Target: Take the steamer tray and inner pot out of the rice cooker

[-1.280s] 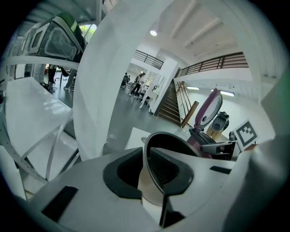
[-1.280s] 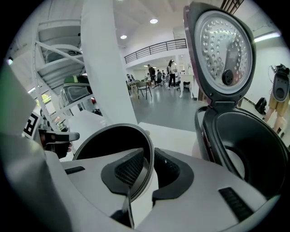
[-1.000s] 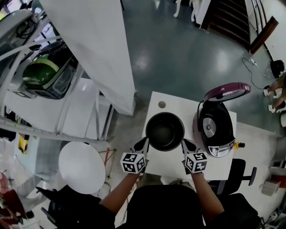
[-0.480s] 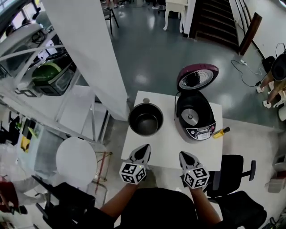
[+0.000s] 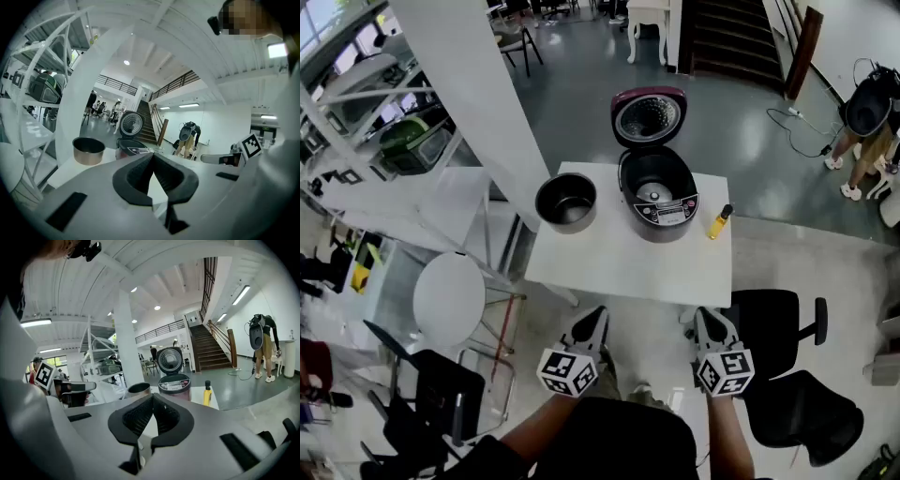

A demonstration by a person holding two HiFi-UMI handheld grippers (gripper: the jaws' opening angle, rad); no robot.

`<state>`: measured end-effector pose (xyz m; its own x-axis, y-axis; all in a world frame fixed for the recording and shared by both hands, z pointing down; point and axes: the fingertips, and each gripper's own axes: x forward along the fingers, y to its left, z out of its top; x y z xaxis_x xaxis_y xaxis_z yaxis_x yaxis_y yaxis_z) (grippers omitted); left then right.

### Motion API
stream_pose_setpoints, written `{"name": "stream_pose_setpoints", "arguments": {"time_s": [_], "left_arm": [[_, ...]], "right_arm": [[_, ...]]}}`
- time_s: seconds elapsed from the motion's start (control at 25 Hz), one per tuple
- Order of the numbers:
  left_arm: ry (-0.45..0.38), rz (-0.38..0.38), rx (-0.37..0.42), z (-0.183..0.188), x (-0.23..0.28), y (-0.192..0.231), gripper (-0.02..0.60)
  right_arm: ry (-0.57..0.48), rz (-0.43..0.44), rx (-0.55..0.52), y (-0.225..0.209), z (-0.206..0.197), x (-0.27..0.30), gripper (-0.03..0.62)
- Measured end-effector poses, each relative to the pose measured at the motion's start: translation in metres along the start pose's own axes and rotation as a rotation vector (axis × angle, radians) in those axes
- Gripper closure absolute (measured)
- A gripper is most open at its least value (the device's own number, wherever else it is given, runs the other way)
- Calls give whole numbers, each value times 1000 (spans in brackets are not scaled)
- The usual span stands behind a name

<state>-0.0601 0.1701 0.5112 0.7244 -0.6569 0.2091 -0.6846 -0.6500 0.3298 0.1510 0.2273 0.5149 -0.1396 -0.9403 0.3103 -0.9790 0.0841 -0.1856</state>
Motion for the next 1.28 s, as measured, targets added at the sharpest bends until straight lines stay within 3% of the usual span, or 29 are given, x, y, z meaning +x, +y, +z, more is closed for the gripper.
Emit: {"name": "stream_pose_setpoints", "arguments": {"time_s": [0.2, 0.44, 0.72, 0.96, 1.28], "left_arm": [[1, 0, 43, -13, -28, -56, 578], [19, -7, 78, -27, -53, -79, 577], [-97, 51, 94, -9, -67, -78, 577], [-152, 76, 248, 4, -80, -82, 577], [-160, 118, 175, 3, -88, -66, 577]], "right_arm": [[-34, -66, 35, -25, -9, -78, 594], [-67, -72, -9, -40, -6, -115, 594], [-113, -89, -38, -41, 8, -125, 594], [-103, -82, -68, -40, 8, -119, 594], [-106, -72, -78, -38, 6, -114, 595]]}}
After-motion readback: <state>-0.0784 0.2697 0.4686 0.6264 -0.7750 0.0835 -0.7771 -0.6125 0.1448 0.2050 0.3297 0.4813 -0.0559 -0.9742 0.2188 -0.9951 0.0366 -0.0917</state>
